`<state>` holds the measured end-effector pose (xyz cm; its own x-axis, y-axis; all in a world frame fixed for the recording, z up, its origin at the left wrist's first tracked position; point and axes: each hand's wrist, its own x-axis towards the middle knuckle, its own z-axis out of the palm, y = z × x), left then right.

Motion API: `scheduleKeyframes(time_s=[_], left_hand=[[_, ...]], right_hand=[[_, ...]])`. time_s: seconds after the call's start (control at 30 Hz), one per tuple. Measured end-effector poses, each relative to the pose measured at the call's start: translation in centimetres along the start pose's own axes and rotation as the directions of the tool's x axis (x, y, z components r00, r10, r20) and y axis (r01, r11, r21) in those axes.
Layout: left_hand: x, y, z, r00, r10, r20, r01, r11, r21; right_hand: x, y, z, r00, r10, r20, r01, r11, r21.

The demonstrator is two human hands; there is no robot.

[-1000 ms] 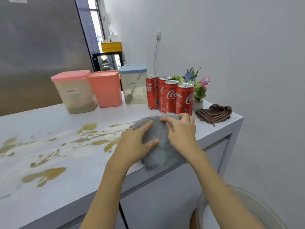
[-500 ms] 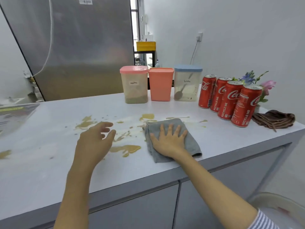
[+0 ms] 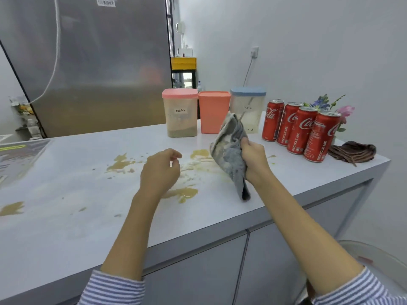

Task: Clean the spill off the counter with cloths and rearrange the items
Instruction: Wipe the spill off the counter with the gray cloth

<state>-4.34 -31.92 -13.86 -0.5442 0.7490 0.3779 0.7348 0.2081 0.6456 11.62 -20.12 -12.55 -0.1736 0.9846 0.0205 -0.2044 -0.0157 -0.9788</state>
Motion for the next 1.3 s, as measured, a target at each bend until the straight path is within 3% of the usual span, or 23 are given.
scheduleKeyframes(time_s=[0.1,0.17,0.23,0.27,0.33,0.37,0.4,0.5,0.63,0.73,0.83,0.9,1.03,1.1,1.2,1.3], left_hand=[[1.6,1.6,2.3,0.999,0.041,0.034,-0.042,0.998,0.036],[2.4,2.0,3.8,0.998,0.047,0.031,-0.049,0.996,0.078],[2.9,1.8,4.9,0.999,0.042,0.017,-0.044,0.99,0.134],[3.0,1.6,5.2,0.999,0.038,0.006,-0.039,0.985,0.17],[3.1,1.0,5.3,0.998,0.033,-0.046,-0.021,0.972,0.235],[3.1,0.7,5.2,0.995,0.036,-0.094,-0.011,0.968,0.251],[3.2,0.5,5.0,0.987,0.045,-0.154,-0.004,0.966,0.259],[3.2,0.4,4.5,0.965,0.086,-0.248,-0.008,0.954,0.299],[3.6,0.1,4.5,0.954,0.094,-0.284,-0.005,0.955,0.296],[3.8,0.0,4.3,0.938,0.07,-0.338,0.018,0.968,0.251],[3.3,0.3,4.5,0.94,0.032,-0.34,0.045,0.975,0.217],[3.1,0.9,4.8,0.953,0.044,-0.301,0.02,0.978,0.207],[2.5,1.5,5.9,0.97,0.092,-0.226,-0.04,0.974,0.224],[2.4,1.6,6.5,0.973,0.102,-0.206,-0.051,0.97,0.238],[2.4,1.5,6.7,0.965,0.135,-0.225,-0.072,0.961,0.267],[2.4,1.2,6.5,0.956,0.16,-0.246,-0.081,0.95,0.301]], right_hand=[[1.1,-2.2,-4.4,0.983,-0.147,-0.111,0.137,0.987,-0.088],[2.2,-2.3,-7.1,0.955,-0.258,-0.146,0.207,0.933,-0.294],[3.9,-0.8,-9.5,0.958,-0.274,-0.081,0.187,0.816,-0.547],[4.8,0.5,-10.4,0.978,-0.207,-0.032,0.12,0.679,-0.724],[6.3,3.0,-11.0,1.0,-0.013,-0.005,-0.002,0.247,-0.969],[7.1,3.6,-10.4,1.0,0.025,-0.017,-0.02,0.13,-0.991],[7.7,3.7,-9.4,0.999,0.036,-0.016,-0.02,0.092,-0.996],[9.0,4.3,-5.3,0.997,0.04,0.073,0.068,0.102,-0.992],[6.7,5.5,0.4,0.918,0.055,0.392,0.379,0.164,-0.911],[3.8,5.0,2.4,0.839,0.046,0.542,0.479,0.41,-0.776],[4.3,3.5,0.6,0.907,0.039,0.418,0.228,0.792,-0.567],[6.0,2.3,-2.4,0.953,0.006,0.302,0.137,0.881,-0.452],[9.1,0.8,-9.7,0.987,-0.077,0.142,0.147,0.797,-0.587],[10.9,2.1,-11.6,0.993,-0.089,0.076,0.115,0.624,-0.773],[13.7,3.7,-9.9,0.993,-0.104,0.056,0.087,0.329,-0.94],[14.6,4.4,-4.3,0.986,-0.093,0.14,0.161,0.291,-0.943]])
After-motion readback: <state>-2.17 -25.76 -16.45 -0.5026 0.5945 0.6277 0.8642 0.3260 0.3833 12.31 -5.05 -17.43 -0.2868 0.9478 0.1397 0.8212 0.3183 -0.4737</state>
